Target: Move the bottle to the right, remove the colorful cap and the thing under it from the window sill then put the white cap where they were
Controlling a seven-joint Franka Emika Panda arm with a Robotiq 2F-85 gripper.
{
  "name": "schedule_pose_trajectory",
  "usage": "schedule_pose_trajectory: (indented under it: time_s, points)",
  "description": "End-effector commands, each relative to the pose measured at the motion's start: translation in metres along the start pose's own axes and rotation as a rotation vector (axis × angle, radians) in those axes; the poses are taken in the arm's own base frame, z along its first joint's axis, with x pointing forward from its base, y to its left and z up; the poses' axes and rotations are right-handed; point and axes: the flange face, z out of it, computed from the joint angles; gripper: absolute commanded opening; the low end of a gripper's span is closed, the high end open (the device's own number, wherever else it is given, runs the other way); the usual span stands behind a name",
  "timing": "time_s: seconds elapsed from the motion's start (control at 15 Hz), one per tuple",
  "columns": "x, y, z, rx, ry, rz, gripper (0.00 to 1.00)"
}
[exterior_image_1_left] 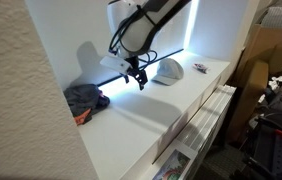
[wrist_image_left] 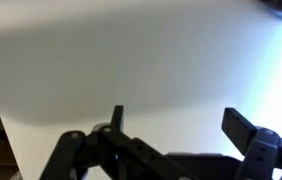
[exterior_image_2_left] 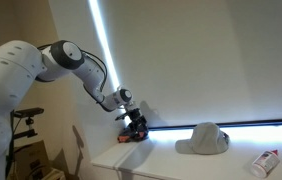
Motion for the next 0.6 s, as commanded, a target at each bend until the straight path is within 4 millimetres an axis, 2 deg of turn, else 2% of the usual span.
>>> schedule_pose_trajectory:
  time_s: [0.0, 0.07, 0.13, 0.2, 0.4, 0.53]
  points:
    - [0.006, 0.001, 0.005, -0.002, -0.003, 0.018, 1.00]
    - [0.008, 0.002, 0.006, -0.002, -0.005, 0.026, 1.00]
    - [0.014, -0.006, 0.000, 0.071, 0.041, 0.144, 1.00]
    - [0.025, -0.007, -0.005, 0.082, 0.015, 0.191, 1.00]
    - [0.080, -0.007, -0.014, 0.153, 0.006, 0.352, 1.00]
    - [0.134, -0.002, -0.018, 0.201, 0.019, 0.460, 1.00]
